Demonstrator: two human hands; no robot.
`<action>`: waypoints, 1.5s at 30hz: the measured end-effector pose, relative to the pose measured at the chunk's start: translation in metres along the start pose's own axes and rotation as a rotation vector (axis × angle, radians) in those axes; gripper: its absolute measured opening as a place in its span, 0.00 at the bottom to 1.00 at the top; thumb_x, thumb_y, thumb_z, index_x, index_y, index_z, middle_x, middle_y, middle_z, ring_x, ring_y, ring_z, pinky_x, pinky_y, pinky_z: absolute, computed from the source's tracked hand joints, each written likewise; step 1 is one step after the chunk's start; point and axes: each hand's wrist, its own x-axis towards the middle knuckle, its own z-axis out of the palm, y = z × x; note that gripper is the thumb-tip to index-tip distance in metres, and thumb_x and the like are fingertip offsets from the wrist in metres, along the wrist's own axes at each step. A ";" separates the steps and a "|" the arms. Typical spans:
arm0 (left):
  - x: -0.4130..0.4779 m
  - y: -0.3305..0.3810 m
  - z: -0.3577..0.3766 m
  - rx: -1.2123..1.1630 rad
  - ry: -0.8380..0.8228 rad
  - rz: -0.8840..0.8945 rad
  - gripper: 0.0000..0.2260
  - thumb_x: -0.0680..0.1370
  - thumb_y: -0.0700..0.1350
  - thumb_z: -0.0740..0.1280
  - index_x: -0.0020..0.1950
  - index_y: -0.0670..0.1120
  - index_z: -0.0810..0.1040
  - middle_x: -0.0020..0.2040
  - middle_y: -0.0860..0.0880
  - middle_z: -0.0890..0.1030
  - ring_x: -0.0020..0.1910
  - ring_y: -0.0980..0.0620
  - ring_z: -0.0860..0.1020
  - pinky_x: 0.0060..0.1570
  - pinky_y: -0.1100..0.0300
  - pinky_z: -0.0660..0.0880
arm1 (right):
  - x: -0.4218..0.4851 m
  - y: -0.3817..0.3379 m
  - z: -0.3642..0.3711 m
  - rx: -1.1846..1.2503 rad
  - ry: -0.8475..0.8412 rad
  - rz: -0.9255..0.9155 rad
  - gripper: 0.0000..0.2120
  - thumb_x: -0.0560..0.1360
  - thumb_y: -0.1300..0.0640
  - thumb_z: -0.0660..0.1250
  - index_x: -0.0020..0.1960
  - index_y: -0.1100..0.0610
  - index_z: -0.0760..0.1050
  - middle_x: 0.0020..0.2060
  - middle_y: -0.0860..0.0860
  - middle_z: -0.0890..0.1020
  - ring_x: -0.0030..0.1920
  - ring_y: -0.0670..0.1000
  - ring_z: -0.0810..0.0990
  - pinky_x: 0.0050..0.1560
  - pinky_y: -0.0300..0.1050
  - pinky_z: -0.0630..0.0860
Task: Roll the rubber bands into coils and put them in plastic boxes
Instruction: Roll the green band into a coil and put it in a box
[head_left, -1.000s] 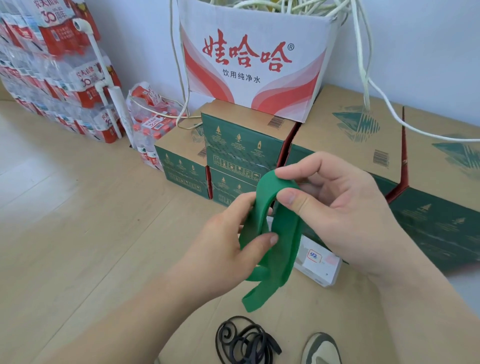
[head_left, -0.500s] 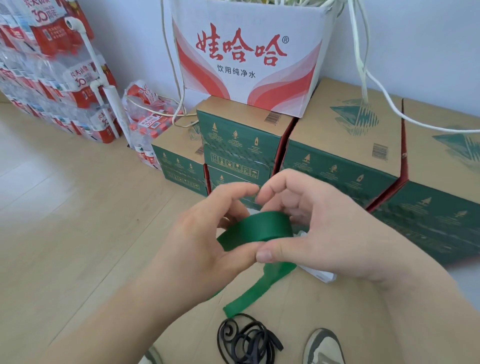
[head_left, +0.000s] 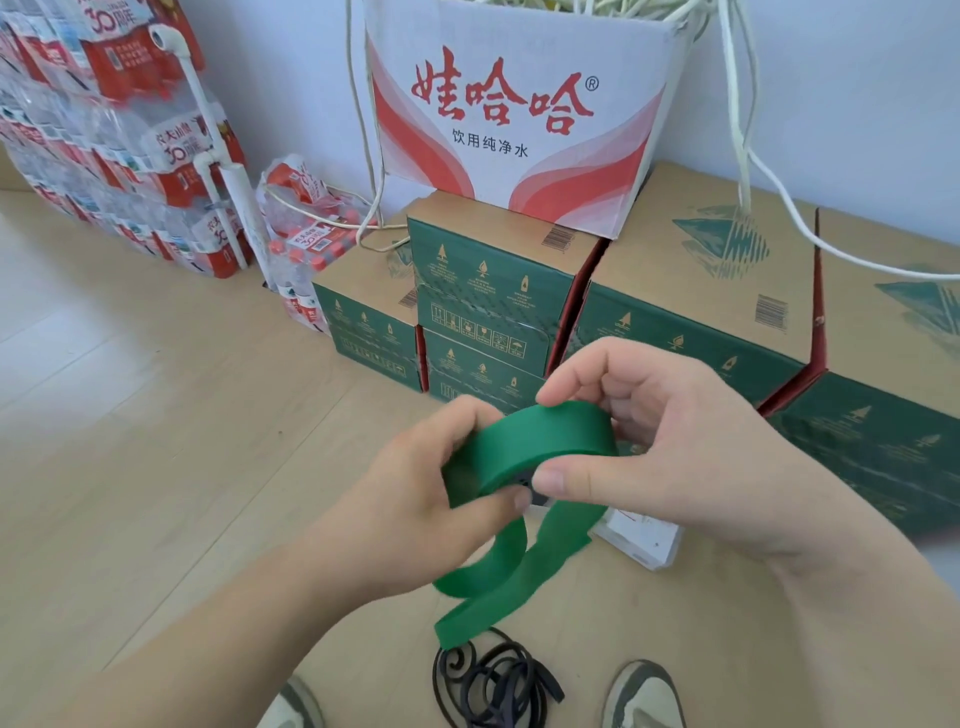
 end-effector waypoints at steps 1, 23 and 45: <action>-0.001 0.003 -0.003 -0.015 0.020 -0.003 0.12 0.74 0.41 0.77 0.54 0.52 0.79 0.46 0.51 0.85 0.45 0.48 0.84 0.49 0.43 0.80 | 0.000 0.001 -0.002 -0.028 0.003 0.016 0.18 0.65 0.59 0.83 0.49 0.47 0.79 0.44 0.52 0.85 0.44 0.59 0.84 0.45 0.58 0.82; -0.002 0.009 -0.016 0.223 -0.014 0.098 0.21 0.75 0.35 0.68 0.62 0.57 0.76 0.48 0.57 0.82 0.48 0.54 0.81 0.48 0.53 0.78 | -0.002 -0.006 -0.006 -0.137 0.025 -0.072 0.15 0.71 0.64 0.76 0.50 0.48 0.78 0.45 0.50 0.87 0.46 0.52 0.86 0.55 0.56 0.83; 0.004 0.013 -0.020 0.205 -0.055 0.079 0.17 0.70 0.34 0.70 0.55 0.50 0.82 0.49 0.53 0.82 0.49 0.51 0.81 0.48 0.48 0.78 | -0.005 -0.009 0.002 -0.132 -0.036 -0.078 0.16 0.68 0.61 0.76 0.49 0.48 0.74 0.40 0.51 0.84 0.42 0.54 0.83 0.47 0.49 0.82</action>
